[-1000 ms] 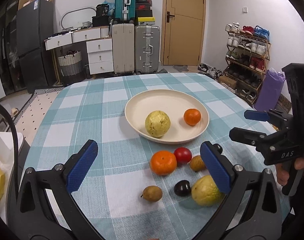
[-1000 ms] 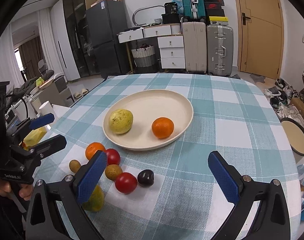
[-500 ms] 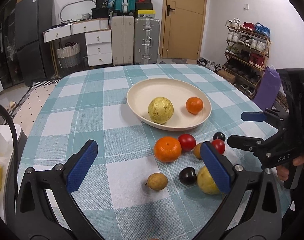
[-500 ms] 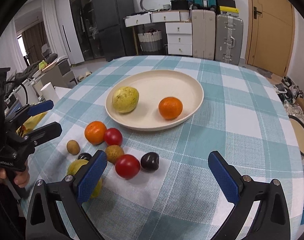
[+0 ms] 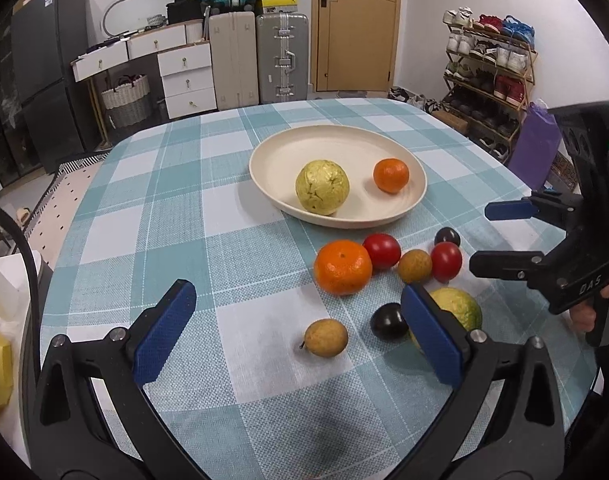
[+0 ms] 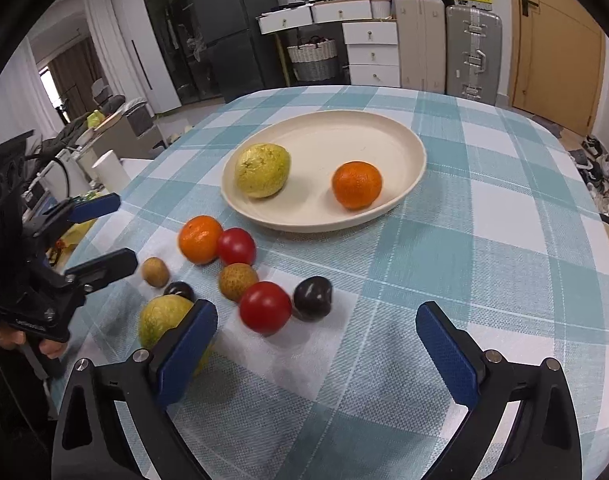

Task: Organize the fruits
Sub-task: 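Move the right tool to the green citrus and grasp it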

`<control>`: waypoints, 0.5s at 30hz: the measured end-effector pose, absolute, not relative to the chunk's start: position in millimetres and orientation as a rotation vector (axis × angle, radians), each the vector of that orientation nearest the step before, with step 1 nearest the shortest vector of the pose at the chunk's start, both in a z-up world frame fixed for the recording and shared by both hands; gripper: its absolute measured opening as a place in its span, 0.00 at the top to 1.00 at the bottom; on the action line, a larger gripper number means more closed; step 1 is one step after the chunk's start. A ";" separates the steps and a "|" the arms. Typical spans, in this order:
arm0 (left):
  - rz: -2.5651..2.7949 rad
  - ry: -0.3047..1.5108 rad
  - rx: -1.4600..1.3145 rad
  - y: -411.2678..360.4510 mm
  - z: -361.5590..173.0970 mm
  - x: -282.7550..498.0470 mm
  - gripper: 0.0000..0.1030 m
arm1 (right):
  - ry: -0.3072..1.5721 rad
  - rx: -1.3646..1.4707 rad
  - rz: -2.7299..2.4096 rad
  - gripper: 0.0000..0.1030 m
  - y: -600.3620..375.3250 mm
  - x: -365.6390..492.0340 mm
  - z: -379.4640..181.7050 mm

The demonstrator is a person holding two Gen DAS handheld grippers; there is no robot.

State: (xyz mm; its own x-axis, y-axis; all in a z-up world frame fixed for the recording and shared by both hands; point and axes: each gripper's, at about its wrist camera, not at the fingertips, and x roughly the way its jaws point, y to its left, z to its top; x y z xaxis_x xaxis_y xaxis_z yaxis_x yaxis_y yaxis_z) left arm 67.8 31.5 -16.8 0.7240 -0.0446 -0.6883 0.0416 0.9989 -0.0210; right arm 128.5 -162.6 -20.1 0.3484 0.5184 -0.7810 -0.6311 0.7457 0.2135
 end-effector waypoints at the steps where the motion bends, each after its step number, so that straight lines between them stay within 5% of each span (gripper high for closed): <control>1: -0.052 0.767 -0.001 31.5 -17.9 68.0 0.01 | 0.952 -0.129 0.766 0.01 -161.8 126.0 -17.6; 10: -0.064 0.811 -0.020 35.4 -29.3 67.2 0.01 | 0.937 -0.121 0.918 0.04 -141.4 100.5 -3.8; 15: -0.066 0.818 -0.020 34.7 -30.1 66.7 0.01 | 0.958 -0.128 0.964 0.17 -132.3 94.8 -7.2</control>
